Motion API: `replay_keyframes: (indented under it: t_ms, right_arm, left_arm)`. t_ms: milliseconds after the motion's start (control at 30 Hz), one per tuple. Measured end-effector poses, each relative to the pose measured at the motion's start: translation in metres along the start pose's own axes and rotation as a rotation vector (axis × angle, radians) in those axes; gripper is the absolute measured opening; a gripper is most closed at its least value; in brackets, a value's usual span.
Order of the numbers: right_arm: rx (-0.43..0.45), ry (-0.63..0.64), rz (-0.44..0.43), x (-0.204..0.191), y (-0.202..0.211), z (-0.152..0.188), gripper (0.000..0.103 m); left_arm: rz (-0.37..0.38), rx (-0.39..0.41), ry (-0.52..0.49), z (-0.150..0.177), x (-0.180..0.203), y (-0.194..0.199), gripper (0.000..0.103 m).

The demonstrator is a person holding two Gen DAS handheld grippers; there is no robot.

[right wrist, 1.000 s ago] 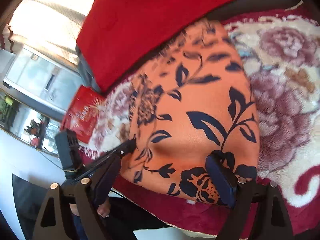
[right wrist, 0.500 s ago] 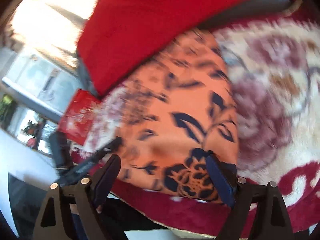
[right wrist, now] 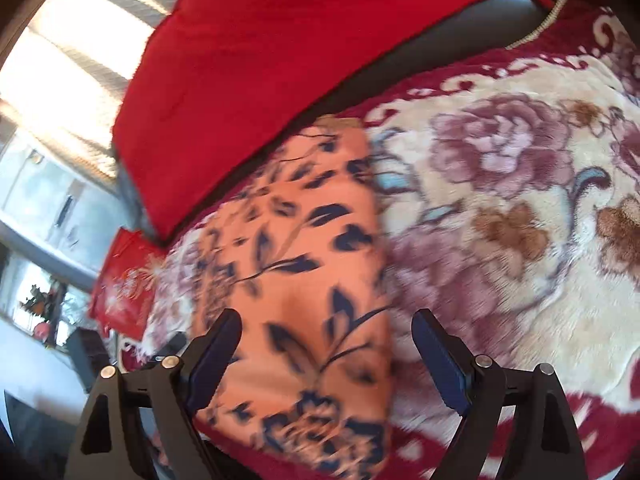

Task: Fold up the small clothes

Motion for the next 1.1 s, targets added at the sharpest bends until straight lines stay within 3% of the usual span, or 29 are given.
replay_keyframes:
  t_ms: [167, 300, 400, 500, 567, 600, 633, 700, 733, 800, 933, 1100]
  right_arm:
    - [-0.042, 0.01, -0.008, 0.007, -0.02, -0.007, 0.089]
    - [-0.062, 0.029, -0.018, 0.01, -0.037, -0.012, 0.089]
    - [-0.068, 0.043, -0.019, 0.007, -0.045, -0.012, 0.09]
    - [-0.08, 0.071, -0.043, -0.001, -0.051, -0.01, 0.09]
    - [-0.093, 0.134, -0.012, -0.009, -0.057, -0.004, 0.086]
    - [-0.098, 0.162, -0.015, -0.014, -0.059, -0.002, 0.074]
    - [-0.102, 0.176, -0.014, -0.018, -0.061, -0.002, 0.071]
    - [-0.086, 0.193, -0.018, -0.024, -0.056, -0.005, 0.052]
    - [-0.076, 0.201, -0.019, -0.027, -0.051, -0.007, 0.048]
    - [-0.045, 0.229, -0.03, -0.037, -0.037, -0.013, 0.04]
    - [0.033, 0.307, -0.05, -0.061, -0.001, -0.035, 0.039]
    - [0.152, 0.356, -0.05, -0.078, 0.046, -0.087, 0.039]
  left_arm:
    - [0.047, -0.041, 0.039, -0.007, 0.004, -0.013, 0.076]
    - [0.092, -0.098, 0.089, -0.007, 0.006, -0.031, 0.092]
    - [0.116, -0.202, 0.139, 0.01, 0.007, -0.055, 0.092]
    - [0.159, -0.21, 0.175, 0.012, 0.005, -0.06, 0.092]
    - [0.172, -0.215, 0.17, 0.013, 0.006, -0.061, 0.083]
    - [0.201, -0.216, 0.152, 0.013, 0.011, -0.06, 0.065]
    - [0.217, -0.218, 0.143, 0.012, 0.013, -0.059, 0.052]
    - [0.236, -0.208, 0.117, 0.008, 0.019, -0.054, 0.038]
    - [0.234, -0.203, 0.113, 0.007, 0.021, -0.052, 0.033]
    - [0.233, -0.179, 0.108, 0.0, 0.026, -0.045, 0.03]
    - [0.251, -0.114, 0.045, -0.022, 0.055, -0.031, 0.028]
    - [0.27, 0.0, -0.059, -0.076, 0.116, -0.015, 0.028]
Point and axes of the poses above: each gripper's, at about its wrist camera, not at the fingertips, and y roughly against the way its jaws point, x to its right, z to its underside, the point moved 8 cm from there along -y, roughly the way its jaws point, and after that the axes turned 3 degrees about x, right-handed, at the moved point
